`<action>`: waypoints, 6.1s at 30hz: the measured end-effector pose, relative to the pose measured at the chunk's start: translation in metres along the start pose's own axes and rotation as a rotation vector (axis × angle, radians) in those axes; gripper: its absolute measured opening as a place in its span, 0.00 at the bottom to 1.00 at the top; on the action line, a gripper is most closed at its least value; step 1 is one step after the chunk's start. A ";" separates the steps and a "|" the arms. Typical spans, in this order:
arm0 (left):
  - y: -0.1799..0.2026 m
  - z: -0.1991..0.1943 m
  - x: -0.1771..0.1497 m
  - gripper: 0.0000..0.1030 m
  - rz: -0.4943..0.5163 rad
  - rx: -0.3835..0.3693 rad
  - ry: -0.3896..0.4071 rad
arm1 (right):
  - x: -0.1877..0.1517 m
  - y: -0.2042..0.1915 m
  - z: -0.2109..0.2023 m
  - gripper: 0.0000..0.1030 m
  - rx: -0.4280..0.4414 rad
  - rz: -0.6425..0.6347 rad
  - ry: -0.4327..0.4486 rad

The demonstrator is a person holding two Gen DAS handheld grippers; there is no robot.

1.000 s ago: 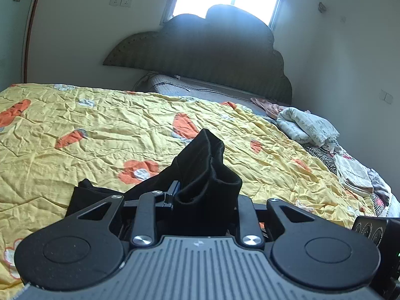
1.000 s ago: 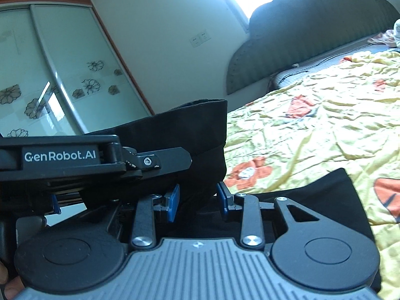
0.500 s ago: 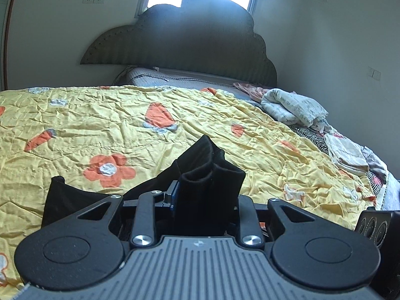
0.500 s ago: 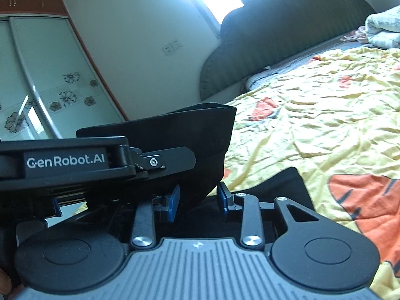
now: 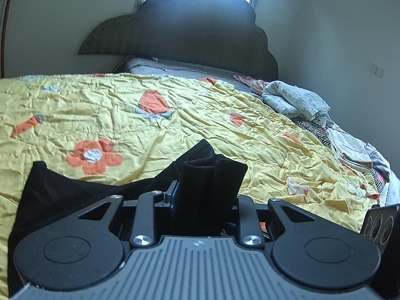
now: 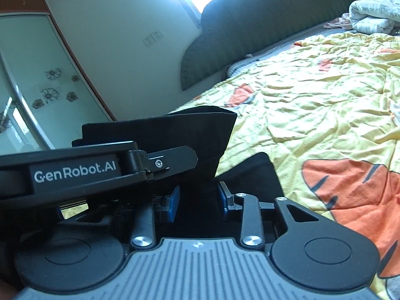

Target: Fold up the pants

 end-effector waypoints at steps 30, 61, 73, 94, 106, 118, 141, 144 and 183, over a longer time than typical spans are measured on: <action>0.018 0.023 -0.019 0.50 -0.188 -0.193 -0.198 | 0.006 0.069 -0.066 0.55 -0.442 -0.319 -0.033; -0.132 0.010 0.020 0.63 -0.028 0.284 -0.092 | -0.003 -0.015 0.022 0.56 -0.030 -0.432 -0.169; -0.134 -0.001 0.015 0.71 -0.006 0.290 -0.092 | -0.005 0.012 0.016 0.62 -0.107 -0.368 -0.162; -0.200 -0.022 0.008 0.82 -0.456 -0.218 -0.383 | -0.021 0.046 0.031 0.76 0.436 0.005 -0.332; -0.190 0.000 0.005 0.44 -0.432 -0.188 -0.350 | -0.021 0.032 0.067 0.31 0.464 0.040 -0.351; -0.195 -0.041 0.036 0.16 -0.348 -0.164 -0.184 | 0.013 -0.012 0.043 0.27 0.444 -0.043 -0.220; -0.320 -0.037 0.148 0.16 -0.284 0.106 -0.012 | 0.056 -0.114 0.211 0.27 0.527 -0.099 -0.233; -0.332 -0.030 0.141 0.16 -0.301 0.134 -0.033 | 0.051 -0.113 0.225 0.27 0.504 -0.104 -0.254; -0.311 -0.096 0.068 0.88 -0.160 0.519 0.002 | 0.023 -0.137 0.131 0.83 0.100 -0.434 -0.163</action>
Point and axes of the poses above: each gripper's, at about its wrist camera, not at the fingertips, and z roughly the way its jaws point, y to its right, x to its top, the point moved 10 cm from there along z, roughly the way its jaws point, and after that the axes turned 15 degrees about -z, right-handed, at the moved point
